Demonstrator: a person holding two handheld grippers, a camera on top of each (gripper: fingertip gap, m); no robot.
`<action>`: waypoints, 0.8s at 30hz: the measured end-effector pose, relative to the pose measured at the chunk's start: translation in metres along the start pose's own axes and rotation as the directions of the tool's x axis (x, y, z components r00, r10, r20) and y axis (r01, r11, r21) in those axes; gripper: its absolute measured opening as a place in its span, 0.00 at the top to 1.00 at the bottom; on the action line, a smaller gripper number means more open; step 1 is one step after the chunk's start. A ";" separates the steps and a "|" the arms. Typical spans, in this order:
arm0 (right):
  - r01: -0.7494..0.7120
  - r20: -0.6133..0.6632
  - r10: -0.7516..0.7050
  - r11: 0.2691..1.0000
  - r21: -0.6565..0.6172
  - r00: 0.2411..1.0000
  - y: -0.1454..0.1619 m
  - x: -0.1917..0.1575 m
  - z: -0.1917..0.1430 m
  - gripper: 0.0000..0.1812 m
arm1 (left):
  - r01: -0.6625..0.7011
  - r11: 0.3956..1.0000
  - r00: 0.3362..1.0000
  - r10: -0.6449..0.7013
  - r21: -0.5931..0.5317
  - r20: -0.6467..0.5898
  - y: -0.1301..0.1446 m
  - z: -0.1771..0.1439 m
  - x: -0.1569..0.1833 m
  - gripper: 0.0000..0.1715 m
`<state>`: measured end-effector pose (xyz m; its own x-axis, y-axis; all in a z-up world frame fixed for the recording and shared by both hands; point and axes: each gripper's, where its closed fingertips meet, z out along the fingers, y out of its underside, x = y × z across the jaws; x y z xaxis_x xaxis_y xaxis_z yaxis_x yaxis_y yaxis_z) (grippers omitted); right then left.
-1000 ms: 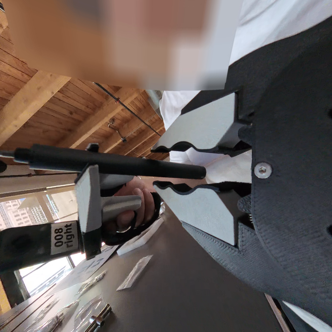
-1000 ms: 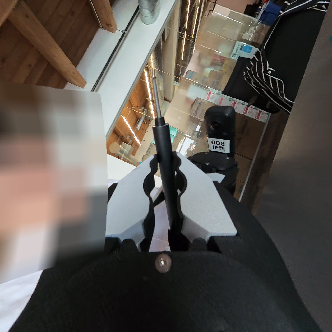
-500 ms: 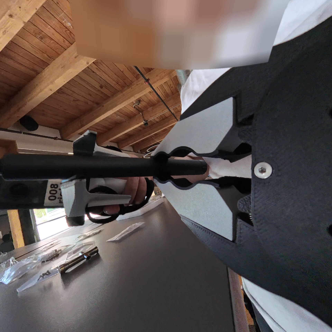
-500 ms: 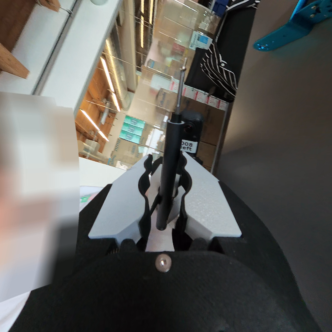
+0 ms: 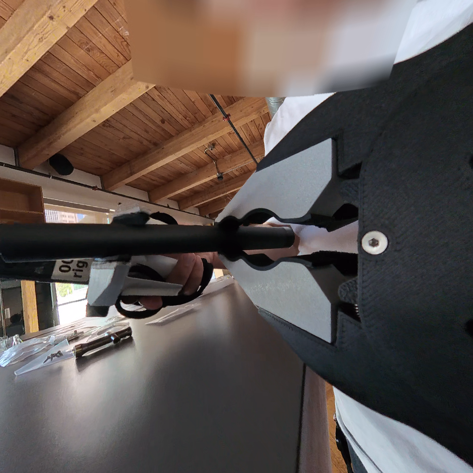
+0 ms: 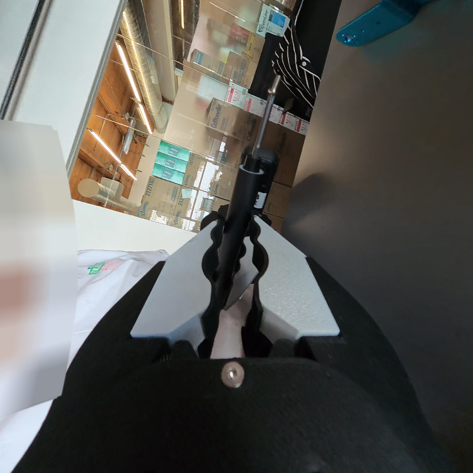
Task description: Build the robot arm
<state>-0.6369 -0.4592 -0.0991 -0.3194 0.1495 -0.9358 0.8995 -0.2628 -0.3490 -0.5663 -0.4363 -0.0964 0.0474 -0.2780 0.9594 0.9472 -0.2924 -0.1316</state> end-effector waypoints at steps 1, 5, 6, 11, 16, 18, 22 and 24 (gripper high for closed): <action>0.006 -0.012 -0.006 1.000 -0.006 1.000 0.000 0.002 0.000 0.89 | 0.003 1.000 1.000 -0.003 0.003 0.008 0.000 0.000 -0.002 0.91; 0.001 -0.013 -0.001 1.000 -0.020 1.000 -0.001 0.005 0.000 0.89 | 0.006 1.000 0.999 -0.007 0.008 0.032 -0.003 0.000 -0.005 0.90; 0.001 -0.016 -0.001 1.000 -0.024 1.000 -0.001 0.006 0.000 0.89 | 0.011 1.000 0.999 -0.012 0.011 0.041 -0.004 0.000 -0.006 0.90; -0.009 -0.027 0.008 0.999 -0.040 1.000 -0.003 0.012 0.003 0.88 | 0.053 0.998 0.994 -0.055 0.025 0.091 -0.008 -0.003 -0.010 0.90; -0.043 -0.018 0.042 0.998 -0.046 0.999 -0.008 0.018 0.008 0.88 | 0.085 0.996 0.983 -0.089 0.028 0.158 -0.014 -0.010 -0.012 0.90; -0.052 -0.031 0.050 0.997 -0.049 0.998 -0.010 0.022 0.010 0.88 | 0.100 0.994 0.976 -0.105 0.034 0.190 -0.018 -0.014 -0.016 0.90; -0.049 -0.084 0.044 0.997 -0.062 0.995 -0.014 0.034 0.014 0.88 | 0.113 0.993 0.953 -0.117 0.030 0.278 -0.025 -0.023 -0.026 0.91; -0.042 -0.108 0.035 0.997 -0.065 0.994 -0.016 0.039 0.017 0.87 | 0.122 0.992 0.943 -0.126 0.033 0.308 -0.029 -0.029 -0.029 0.91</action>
<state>-0.6689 -0.4650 -0.1306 -0.2536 0.2423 -0.9365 0.9297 -0.2062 -0.3051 -0.6039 -0.4461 -0.1277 0.0226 0.0568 0.9981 0.9560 -0.2934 -0.0050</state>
